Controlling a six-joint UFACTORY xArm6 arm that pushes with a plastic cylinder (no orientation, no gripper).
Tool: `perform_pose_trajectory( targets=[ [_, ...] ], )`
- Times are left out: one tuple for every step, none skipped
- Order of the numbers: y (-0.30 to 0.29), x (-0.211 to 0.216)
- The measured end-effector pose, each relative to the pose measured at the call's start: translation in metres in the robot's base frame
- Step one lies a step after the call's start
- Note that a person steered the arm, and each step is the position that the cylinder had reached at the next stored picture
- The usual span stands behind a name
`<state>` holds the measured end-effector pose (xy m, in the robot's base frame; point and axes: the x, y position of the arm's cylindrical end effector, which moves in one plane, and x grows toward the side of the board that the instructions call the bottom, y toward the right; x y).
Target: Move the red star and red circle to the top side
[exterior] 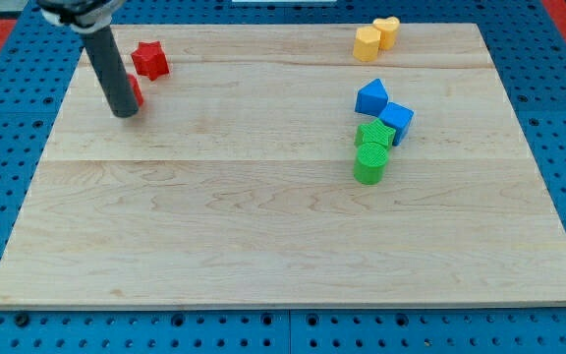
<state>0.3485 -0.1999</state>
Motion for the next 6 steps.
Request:
perform_pose_trajectory(
  targets=[
    [0.000,-0.036],
    [0.000,-0.041],
    [0.000,-0.046],
    [0.000,-0.069],
    [0.000,-0.092],
    [0.000,-0.109]
  ],
)
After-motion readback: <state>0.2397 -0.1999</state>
